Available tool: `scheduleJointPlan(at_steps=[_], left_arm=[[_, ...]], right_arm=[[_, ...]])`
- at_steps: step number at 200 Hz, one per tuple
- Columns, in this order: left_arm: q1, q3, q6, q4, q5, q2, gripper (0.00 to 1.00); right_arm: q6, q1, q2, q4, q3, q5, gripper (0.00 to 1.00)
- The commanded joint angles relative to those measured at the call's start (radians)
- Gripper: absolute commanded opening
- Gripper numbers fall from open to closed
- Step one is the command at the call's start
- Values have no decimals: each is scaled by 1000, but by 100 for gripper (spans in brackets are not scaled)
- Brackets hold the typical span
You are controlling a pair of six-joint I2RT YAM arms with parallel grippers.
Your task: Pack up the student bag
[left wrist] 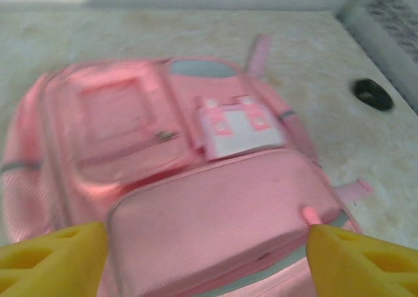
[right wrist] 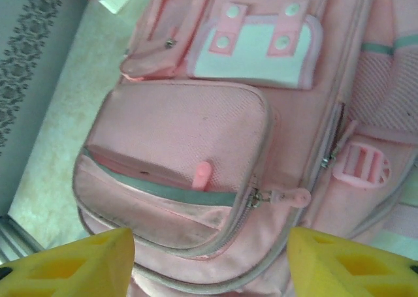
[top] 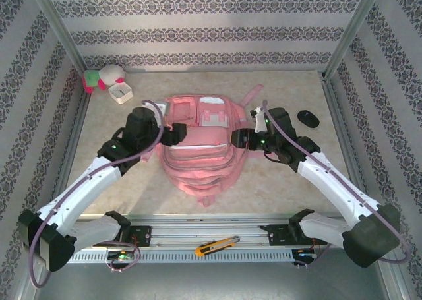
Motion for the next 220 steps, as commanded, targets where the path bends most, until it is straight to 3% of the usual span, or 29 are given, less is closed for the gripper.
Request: scheduleJointPlan(at_steps=[1,33,103,176,200,220], left_arm=[[94,-25,-237,-226,70,27,82],[153,-137,-292,-100,191,62,86],[154,-291,-270,165,183,241,74],[128,-17,-287,256,229,581,73],[129,53,-268,221,199,599,74],[130,104,-211,139,131,529,80]], right_arm=[[35,19,91,-103,33,74,64],[22,57,234,-61,64,41,63],[48,-19,422,91,-58,59,62],[-33,-212,560,80,57,-9,62],[-41,-213,541,47,84,-19,62],[-75,-215,435,-48,116,18,62]])
